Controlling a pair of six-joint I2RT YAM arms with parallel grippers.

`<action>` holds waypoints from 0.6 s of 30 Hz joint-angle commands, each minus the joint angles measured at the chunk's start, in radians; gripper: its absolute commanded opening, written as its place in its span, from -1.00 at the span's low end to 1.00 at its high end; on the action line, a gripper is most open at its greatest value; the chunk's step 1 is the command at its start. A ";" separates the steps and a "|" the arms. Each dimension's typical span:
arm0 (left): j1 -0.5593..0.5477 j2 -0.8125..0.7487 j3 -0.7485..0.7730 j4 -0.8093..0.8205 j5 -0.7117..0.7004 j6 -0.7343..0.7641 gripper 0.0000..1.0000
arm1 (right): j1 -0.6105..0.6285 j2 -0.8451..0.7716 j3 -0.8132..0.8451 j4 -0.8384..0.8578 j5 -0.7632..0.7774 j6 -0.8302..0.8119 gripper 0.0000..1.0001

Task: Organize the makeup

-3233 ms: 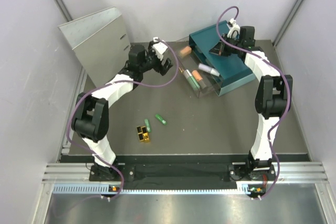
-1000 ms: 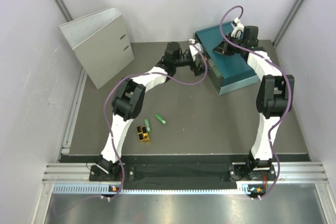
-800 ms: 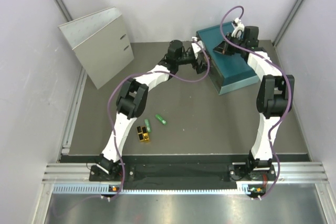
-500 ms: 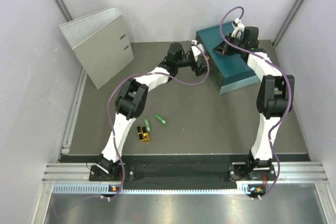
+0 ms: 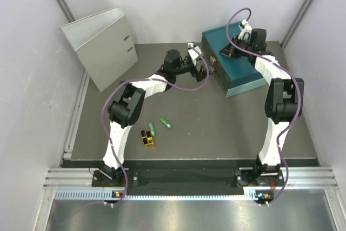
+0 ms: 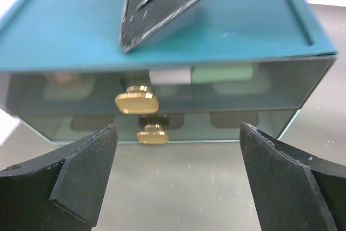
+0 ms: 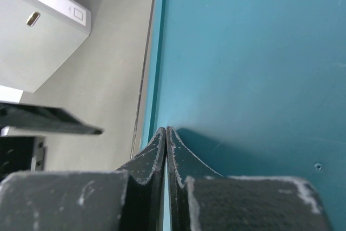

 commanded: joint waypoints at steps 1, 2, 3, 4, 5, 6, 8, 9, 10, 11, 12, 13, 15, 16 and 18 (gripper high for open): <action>0.005 0.047 0.013 0.102 -0.029 -0.077 0.98 | 0.005 0.110 -0.136 -0.362 0.112 -0.062 -1.00; 0.005 0.061 0.033 0.102 -0.030 -0.077 0.97 | 0.006 0.107 -0.139 -0.360 0.112 -0.062 -1.00; 0.005 0.072 0.045 0.096 -0.026 -0.076 0.98 | 0.006 0.106 -0.143 -0.359 0.112 -0.062 -1.00; 0.005 0.096 0.056 0.088 -0.024 -0.074 0.98 | 0.006 0.104 -0.146 -0.357 0.112 -0.062 -1.00; 0.005 0.110 0.071 0.082 -0.021 -0.077 0.97 | 0.005 0.100 -0.149 -0.357 0.112 -0.062 -1.00; 0.005 0.122 0.105 0.073 -0.021 -0.076 0.98 | 0.005 0.100 -0.155 -0.356 0.112 -0.060 -1.00; 0.004 0.162 0.143 0.038 -0.018 -0.076 0.97 | 0.006 0.097 -0.157 -0.356 0.112 -0.060 -1.00; 0.004 0.174 0.179 0.024 -0.018 -0.071 0.97 | 0.006 0.097 -0.160 -0.356 0.112 -0.062 -1.00; 0.004 0.199 0.196 0.015 -0.021 -0.071 0.98 | 0.005 0.097 -0.160 -0.356 0.112 -0.060 -1.00; 0.004 0.211 0.214 -0.013 -0.024 -0.067 0.98 | 0.005 0.097 -0.160 -0.357 0.113 -0.062 -1.00; 0.004 0.222 0.245 -0.022 -0.027 -0.062 0.98 | 0.005 0.097 -0.163 -0.356 0.112 -0.062 -1.00; 0.004 0.245 0.262 -0.031 -0.032 -0.060 0.98 | 0.005 0.095 -0.163 -0.357 0.112 -0.062 -1.00; 0.005 0.266 0.306 -0.062 -0.034 -0.054 0.98 | 0.006 0.097 -0.165 -0.356 0.112 -0.063 -1.00; 0.004 0.286 0.320 -0.071 -0.035 -0.053 0.98 | 0.006 0.095 -0.165 -0.356 0.112 -0.062 -1.00; 0.004 0.303 0.352 -0.087 -0.032 -0.054 0.97 | 0.005 0.094 -0.165 -0.359 0.112 -0.063 -1.00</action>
